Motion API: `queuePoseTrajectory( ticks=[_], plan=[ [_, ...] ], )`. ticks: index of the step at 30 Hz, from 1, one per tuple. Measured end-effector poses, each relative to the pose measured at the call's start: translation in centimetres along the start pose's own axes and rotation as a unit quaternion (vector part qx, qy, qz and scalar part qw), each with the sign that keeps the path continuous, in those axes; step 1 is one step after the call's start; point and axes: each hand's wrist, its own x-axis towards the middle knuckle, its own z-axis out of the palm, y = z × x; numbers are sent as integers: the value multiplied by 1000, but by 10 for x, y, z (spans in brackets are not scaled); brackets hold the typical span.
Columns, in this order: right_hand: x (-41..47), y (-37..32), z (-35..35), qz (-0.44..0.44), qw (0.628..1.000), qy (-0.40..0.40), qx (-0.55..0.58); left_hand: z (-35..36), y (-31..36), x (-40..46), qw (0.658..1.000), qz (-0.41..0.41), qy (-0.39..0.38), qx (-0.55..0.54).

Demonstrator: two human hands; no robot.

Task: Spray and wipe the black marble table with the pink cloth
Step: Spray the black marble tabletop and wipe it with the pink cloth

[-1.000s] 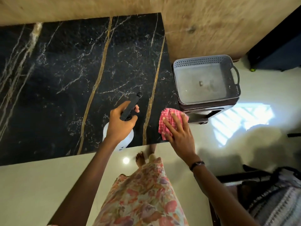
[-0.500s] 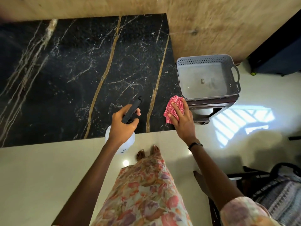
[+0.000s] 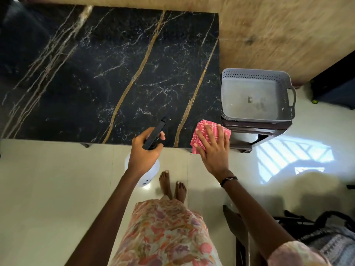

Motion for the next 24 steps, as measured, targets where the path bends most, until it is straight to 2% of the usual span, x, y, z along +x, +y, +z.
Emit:
queuePoseTrajectory(
  ticks=[3, 8, 12, 17, 24],
  plan=[
    [15, -28, 0, -55, 998, -20, -9, 3, -1, -7, 1000, -8, 13, -6],
    [42, -92, 9, -226, 971, -78, -10, 9, 3, -18, 997, -41, 63, -35],
    [46, -45, 3, -357, 929, -67, -72, 2, 1, -24, 996, -53, 71, -30],
    [27, 52, -13, -378, 916, -49, -127, -17, -10, -35, 994, -34, 99, -25],
    [44, 6, -13, -368, 918, -56, -141, -36, -25, -52, 986, -63, 150, -40]
  ],
)
